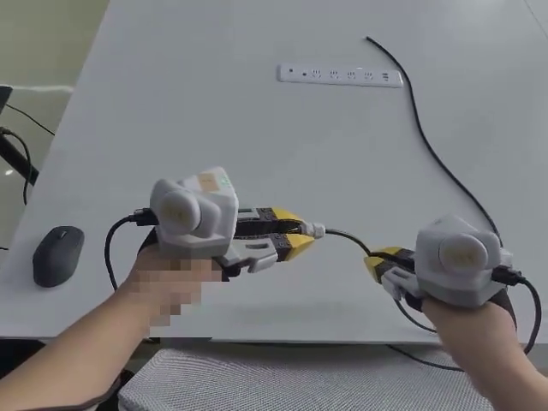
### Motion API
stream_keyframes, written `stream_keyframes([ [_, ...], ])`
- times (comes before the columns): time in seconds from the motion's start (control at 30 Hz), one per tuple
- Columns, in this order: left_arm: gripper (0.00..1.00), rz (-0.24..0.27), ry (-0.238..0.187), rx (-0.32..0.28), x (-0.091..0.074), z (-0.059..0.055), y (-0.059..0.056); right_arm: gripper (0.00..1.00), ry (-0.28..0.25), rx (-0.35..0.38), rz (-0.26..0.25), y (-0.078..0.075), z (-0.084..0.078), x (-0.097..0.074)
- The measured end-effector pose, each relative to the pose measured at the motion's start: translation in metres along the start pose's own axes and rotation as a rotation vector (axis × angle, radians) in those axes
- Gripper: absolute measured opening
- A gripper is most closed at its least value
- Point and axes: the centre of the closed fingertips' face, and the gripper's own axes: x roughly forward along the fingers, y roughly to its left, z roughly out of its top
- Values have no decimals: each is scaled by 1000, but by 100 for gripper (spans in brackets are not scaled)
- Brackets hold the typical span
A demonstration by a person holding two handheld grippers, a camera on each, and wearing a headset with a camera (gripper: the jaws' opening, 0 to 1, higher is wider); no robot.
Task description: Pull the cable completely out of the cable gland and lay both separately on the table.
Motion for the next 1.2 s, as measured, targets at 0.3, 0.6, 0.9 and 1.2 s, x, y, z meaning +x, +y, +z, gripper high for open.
stream_keyframes([
  [0.3, 15, 4, 4, -1, 1, 0, 0, 11, -58, -220, 34, 15, 31, -12],
  [0.6, 15, -2, 9, -4, 2, 0, 0, 13, -87, -501, 74, 44, 60, -8],
  [0.9, 15, -11, 14, -7, 2, -1, -3, 9, -100, -620, 100, 60, 70, -2],
  [1.2, 15, -15, 15, -7, 3, -1, -3, 1, -92, -644, 100, 60, 68, -1],
])
